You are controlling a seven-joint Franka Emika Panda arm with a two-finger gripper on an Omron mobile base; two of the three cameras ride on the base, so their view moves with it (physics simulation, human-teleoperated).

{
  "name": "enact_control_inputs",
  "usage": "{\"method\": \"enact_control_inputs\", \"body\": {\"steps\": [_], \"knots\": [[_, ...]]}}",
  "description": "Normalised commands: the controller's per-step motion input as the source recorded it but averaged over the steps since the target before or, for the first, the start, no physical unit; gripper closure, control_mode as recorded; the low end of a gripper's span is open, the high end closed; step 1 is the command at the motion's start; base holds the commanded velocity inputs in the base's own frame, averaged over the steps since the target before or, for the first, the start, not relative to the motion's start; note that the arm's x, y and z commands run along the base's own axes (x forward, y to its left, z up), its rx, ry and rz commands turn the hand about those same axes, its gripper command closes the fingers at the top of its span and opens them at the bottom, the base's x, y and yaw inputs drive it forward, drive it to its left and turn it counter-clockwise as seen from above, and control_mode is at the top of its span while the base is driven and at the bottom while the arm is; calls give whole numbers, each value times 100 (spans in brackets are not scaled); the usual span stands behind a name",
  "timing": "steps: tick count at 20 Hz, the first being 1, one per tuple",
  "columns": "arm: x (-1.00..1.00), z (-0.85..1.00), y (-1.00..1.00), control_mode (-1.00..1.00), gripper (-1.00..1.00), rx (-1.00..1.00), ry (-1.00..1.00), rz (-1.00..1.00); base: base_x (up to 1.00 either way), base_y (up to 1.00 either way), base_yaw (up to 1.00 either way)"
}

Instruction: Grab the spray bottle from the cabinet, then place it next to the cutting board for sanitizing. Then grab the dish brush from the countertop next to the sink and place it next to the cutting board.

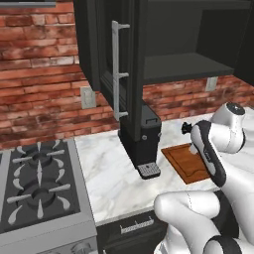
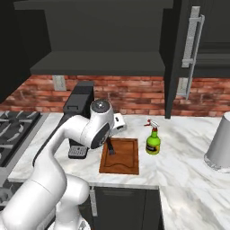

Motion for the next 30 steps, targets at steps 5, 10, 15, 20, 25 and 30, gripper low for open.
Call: {"method": "enact_control_inputs", "body": {"steps": [5, 10, 15, 20, 25, 30], "knots": [[3, -64, -28, -100, 100, -17, 38, 9, 0, 0, 0], [0, -48, -36, -100, 100, -23, 13, 17, 0, 0, 0], [0, -39, -54, -100, 100, -17, 8, 14, 0, 0, 0], [0, -18, -73, -100, 100, 1, 1, 3, 0, 0, 0], [1, -1, -67, -100, 100, 5, 0, 4, 0, 0, 0], [6, -4, -36, -100, 100, 2, -1, 6, 0, 0, 0]]}}
